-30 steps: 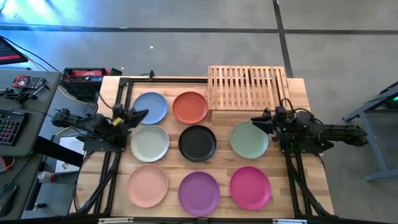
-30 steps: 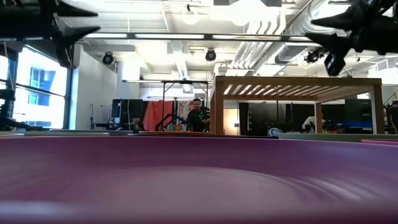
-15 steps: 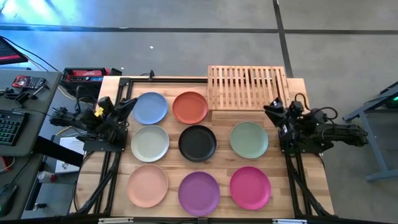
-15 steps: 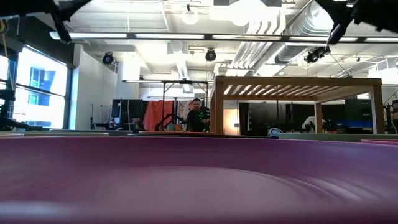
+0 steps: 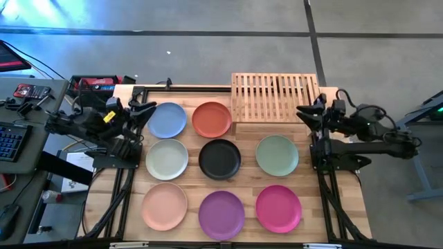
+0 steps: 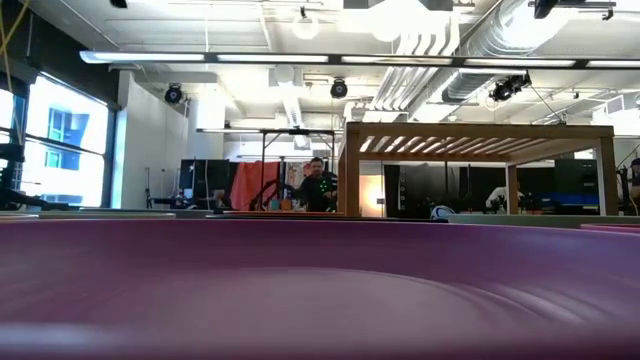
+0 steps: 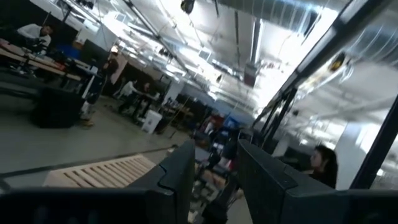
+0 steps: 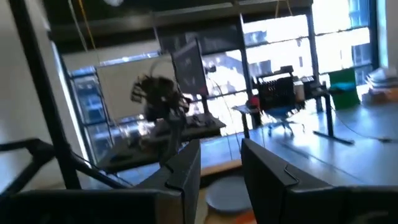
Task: Place and stack plates onto a shelf
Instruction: Put the green plate on the shelf
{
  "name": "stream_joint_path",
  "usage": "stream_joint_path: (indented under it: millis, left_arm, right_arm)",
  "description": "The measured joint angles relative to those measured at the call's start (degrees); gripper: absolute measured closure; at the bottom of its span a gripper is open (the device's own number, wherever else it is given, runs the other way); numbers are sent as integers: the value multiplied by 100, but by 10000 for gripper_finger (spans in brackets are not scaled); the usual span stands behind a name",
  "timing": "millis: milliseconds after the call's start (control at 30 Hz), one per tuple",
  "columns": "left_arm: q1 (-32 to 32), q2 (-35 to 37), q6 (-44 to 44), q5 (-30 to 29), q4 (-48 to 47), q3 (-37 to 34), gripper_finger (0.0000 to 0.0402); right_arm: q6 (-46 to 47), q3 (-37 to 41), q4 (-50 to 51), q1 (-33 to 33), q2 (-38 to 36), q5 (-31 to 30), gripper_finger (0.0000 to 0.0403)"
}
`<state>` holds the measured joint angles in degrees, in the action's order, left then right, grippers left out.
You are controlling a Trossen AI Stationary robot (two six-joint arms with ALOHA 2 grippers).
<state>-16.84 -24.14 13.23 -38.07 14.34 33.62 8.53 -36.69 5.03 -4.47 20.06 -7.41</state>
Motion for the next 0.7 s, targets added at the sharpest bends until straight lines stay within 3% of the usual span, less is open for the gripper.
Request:
stream_joint_path:
  millis: [233,400,700]
  left_arm:
    - [-2,-530,0,-8,-1033,732,293]
    - [-1,-692,16,-8,-1579,860,293]
    - [0,-777,412,151,-2482,860,293]
  right_arm:
    - [719,-1000,1402,2,962,58,300]
    - [1416,-1501,2279,2,1680,280,300]
    - [3121,-1579,2759,2,2721,1224,300]
